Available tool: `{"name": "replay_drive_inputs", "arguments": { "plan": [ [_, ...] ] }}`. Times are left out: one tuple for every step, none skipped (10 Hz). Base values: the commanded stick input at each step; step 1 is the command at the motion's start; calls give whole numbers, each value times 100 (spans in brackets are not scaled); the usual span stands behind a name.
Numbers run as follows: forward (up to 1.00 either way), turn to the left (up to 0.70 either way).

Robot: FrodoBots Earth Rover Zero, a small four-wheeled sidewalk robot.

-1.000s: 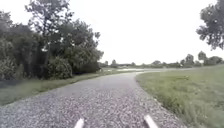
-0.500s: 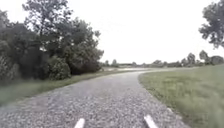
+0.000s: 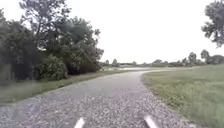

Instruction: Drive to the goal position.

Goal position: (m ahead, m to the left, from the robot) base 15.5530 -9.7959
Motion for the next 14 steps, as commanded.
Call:
{"name": "replay_drive_inputs", "arguments": {
  "plan": [
    [85, -32],
    [85, -34],
    [85, -16],
    [85, -2],
    [85, 0],
    [85, -12],
    [85, -32],
    [85, -22],
    [85, -11],
    [85, 0],
    [85, 0],
    [85, 0],
    [85, 0],
    [85, 0]
  ]
}}
